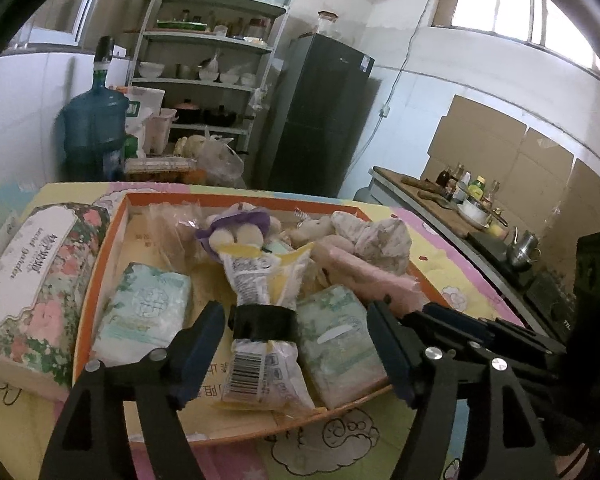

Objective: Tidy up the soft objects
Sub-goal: 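Lower and open the left gripper releasing the snack bag while the right gripper releases the pink pack, then withdraw both grippers away from the box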

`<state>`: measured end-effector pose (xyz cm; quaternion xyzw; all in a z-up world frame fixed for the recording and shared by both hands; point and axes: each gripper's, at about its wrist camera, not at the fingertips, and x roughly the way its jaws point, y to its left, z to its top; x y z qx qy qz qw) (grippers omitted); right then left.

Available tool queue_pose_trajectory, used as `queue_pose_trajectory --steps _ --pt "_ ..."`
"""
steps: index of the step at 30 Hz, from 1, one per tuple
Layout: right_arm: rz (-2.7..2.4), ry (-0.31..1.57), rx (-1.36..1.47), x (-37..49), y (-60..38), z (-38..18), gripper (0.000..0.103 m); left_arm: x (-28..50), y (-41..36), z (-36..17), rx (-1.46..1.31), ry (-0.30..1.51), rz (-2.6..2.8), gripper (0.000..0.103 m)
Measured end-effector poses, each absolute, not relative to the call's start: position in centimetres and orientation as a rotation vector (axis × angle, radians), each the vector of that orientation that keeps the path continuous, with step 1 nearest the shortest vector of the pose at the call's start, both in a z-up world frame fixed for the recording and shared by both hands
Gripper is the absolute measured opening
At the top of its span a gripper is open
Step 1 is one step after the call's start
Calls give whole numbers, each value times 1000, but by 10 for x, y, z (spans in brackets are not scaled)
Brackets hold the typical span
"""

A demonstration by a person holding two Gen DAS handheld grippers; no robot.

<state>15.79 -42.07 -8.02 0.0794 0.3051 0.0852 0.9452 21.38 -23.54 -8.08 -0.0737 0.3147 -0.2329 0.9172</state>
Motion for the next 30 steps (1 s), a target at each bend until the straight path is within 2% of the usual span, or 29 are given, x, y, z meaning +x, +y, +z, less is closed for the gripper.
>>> queue_pose_trajectory --steps 3,20,26,30 --pt "165 603 173 149 -422 -76 39 207 -235 -76 -152 629 -481 74" --pt "80 461 225 77 -395 -45 44 143 -202 -36 -55 487 -402 74" --pt "51 415 230 46 -367 -36 52 105 -172 -22 -43 433 -298 74" --pt "14 358 251 19 -343 -29 67 72 -146 -14 -32 390 -200 74"
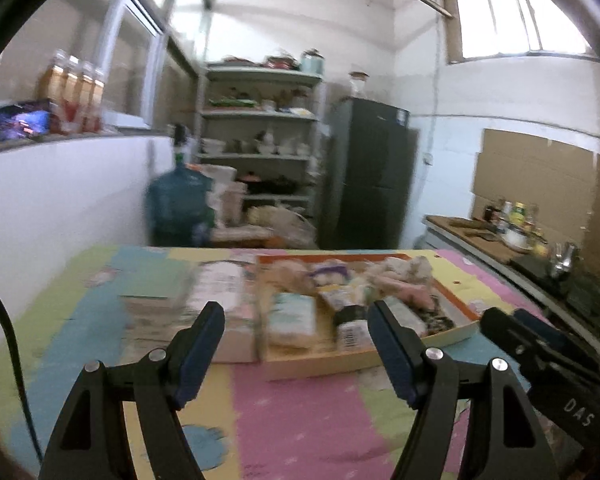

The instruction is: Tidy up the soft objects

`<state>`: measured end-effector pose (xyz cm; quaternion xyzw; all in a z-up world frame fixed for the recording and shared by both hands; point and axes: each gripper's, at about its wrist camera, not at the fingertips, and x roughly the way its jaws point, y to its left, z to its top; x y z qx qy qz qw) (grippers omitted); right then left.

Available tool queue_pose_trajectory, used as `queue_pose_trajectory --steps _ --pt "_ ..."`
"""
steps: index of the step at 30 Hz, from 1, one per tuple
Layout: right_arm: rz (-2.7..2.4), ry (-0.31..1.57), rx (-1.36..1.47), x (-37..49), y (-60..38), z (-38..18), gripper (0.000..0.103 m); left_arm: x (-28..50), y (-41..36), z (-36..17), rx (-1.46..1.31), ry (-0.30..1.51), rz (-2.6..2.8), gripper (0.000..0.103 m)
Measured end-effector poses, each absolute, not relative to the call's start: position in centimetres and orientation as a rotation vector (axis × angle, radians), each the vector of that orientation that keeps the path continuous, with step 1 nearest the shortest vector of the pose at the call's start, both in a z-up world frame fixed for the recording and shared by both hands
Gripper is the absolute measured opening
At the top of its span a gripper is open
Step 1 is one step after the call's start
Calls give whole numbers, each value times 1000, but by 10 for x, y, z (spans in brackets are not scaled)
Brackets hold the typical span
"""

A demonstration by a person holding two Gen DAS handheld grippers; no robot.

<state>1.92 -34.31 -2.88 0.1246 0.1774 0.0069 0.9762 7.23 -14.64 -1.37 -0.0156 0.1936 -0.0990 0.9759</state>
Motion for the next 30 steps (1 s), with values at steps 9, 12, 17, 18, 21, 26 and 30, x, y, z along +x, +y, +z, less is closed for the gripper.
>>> queue_pose_trajectory --steps 9,12,17,18,21,26,30 --pt "-5 357 205 -8 -285 -28 71 15 -93 -6 19 336 -87 74" --pt "-29 364 176 -15 -268 -28 74 6 -77 -6 1 344 -63 74" --pt "-56 363 115 -25 -245 -29 74 -4 -60 -5 -24 352 -20 74" --pt "-53 361 114 -27 -243 -28 74 -7 -58 -5 -27 351 -21 74" --pt "-50 337 114 -36 -239 -24 75 -12 -55 -4 -32 346 -29 74" --pt "-55 303 104 -46 -236 -16 75 -19 -53 -3 -38 347 -26 74" --pt "-45 296 100 -51 -233 -13 75 -23 -53 -2 -32 341 -23 74"
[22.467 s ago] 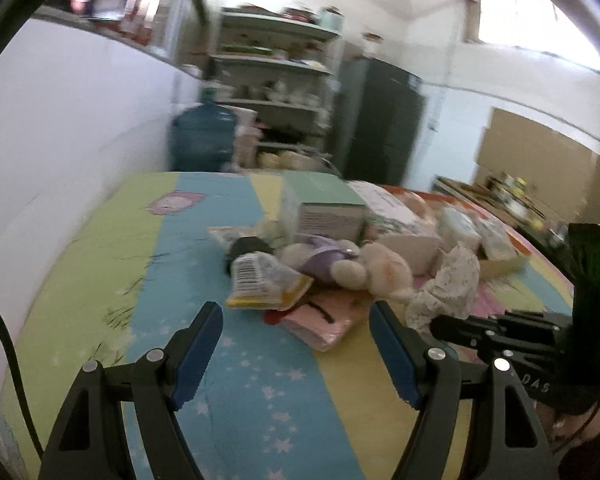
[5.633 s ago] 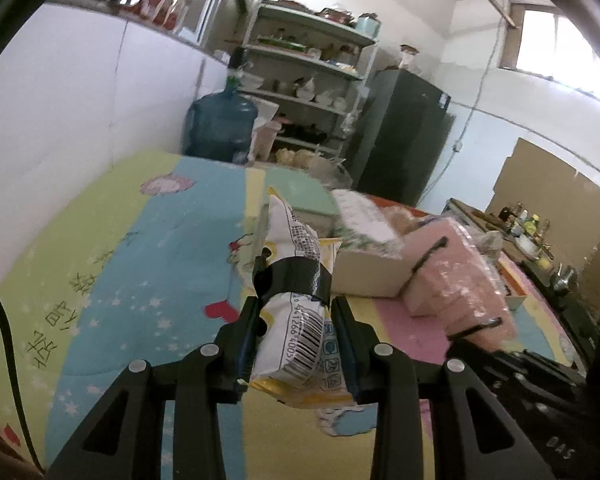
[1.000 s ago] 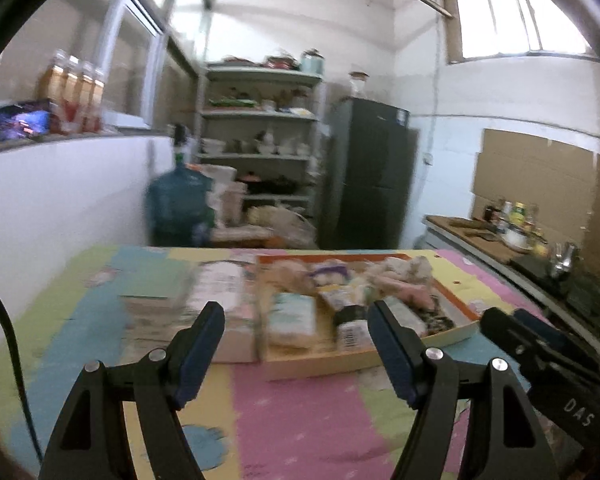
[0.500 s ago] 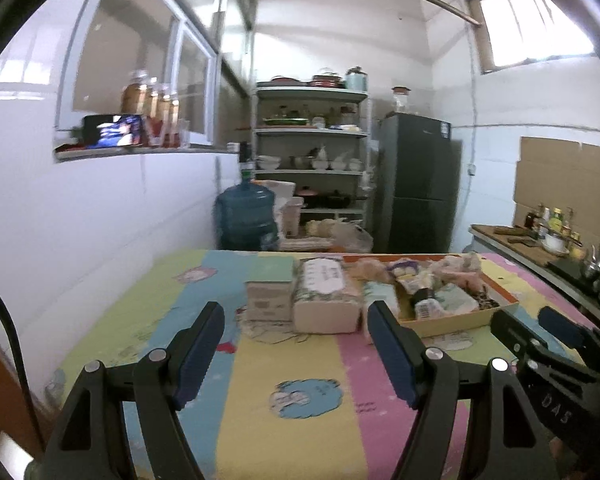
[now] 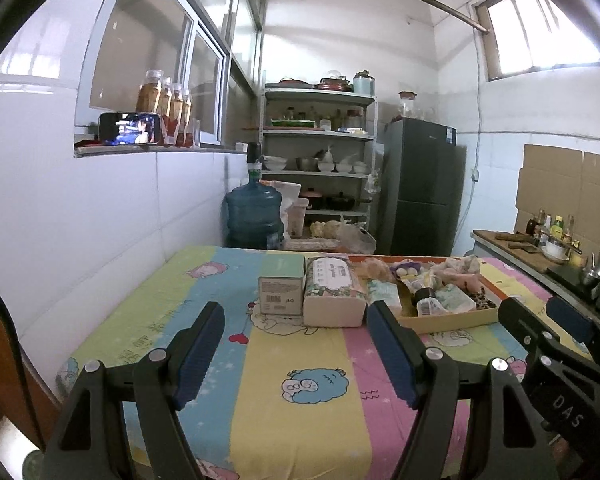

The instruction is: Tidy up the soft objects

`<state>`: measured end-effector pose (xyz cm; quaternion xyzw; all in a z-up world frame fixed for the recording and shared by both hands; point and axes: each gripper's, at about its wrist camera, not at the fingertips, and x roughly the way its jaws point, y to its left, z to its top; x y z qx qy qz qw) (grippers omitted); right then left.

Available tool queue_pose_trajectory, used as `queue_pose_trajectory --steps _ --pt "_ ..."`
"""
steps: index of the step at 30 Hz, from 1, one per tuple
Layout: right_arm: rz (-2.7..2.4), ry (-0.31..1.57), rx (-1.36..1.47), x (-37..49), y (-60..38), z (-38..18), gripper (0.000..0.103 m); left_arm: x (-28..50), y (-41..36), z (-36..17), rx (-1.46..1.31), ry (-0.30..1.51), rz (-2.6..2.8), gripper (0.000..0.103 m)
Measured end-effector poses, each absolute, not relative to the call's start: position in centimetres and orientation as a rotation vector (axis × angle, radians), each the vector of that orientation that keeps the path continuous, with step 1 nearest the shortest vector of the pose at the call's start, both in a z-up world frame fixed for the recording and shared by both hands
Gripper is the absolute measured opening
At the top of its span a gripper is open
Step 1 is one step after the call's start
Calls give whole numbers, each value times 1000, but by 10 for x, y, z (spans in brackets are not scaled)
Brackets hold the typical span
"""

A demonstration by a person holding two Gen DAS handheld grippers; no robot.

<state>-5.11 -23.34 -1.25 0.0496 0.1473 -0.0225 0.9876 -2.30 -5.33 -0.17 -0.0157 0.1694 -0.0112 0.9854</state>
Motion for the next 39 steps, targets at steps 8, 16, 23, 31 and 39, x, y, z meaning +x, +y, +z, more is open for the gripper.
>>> queue_pose_trajectory --steps 8,16,23,31,39 --pt "-38 284 95 -59 -234 -9 75 -29 -58 -1 -21 337 -23 74" --pt "-27 285 98 -62 -237 -8 75 -30 -59 0 -20 337 -25 74" --pt "-22 281 98 -63 -237 -7 75 -30 -61 1 -18 340 -29 74" --pt "-20 281 98 -64 -236 -7 75 -30 -61 2 -17 338 -29 74" --pt "-17 281 97 -63 -233 -5 75 -29 -61 3 -13 334 -32 74"
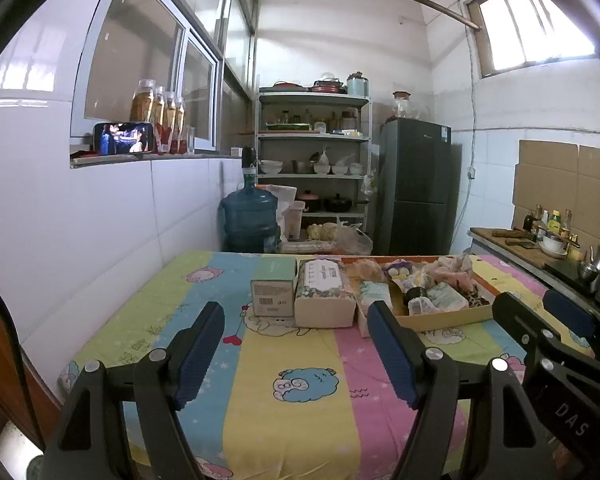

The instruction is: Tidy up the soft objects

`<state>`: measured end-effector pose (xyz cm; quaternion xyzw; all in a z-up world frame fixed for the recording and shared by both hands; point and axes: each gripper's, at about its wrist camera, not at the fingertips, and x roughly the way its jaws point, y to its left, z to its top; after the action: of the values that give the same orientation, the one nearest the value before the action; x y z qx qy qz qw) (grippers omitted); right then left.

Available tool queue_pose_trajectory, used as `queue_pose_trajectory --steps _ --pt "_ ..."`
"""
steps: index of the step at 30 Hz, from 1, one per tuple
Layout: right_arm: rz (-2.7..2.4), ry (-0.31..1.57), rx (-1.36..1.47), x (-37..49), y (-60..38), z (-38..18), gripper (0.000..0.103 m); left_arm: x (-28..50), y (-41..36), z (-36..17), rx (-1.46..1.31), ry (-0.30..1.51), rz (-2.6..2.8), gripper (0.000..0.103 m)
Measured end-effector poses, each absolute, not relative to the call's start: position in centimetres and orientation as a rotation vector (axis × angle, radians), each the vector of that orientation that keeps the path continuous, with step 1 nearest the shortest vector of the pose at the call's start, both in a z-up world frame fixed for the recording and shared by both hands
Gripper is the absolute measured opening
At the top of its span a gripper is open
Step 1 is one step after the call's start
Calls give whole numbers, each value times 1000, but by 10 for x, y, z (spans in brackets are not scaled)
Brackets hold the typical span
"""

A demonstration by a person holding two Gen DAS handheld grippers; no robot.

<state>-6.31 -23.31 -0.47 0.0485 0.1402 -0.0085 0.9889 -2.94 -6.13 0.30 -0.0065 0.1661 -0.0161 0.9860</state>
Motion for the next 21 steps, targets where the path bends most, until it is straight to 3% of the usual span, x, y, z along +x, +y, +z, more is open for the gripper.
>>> queue_pose_trajectory --steps 21 --pt "-17 278 96 -63 -232 -3 75 -28 -60 5 -6 332 -42 74"
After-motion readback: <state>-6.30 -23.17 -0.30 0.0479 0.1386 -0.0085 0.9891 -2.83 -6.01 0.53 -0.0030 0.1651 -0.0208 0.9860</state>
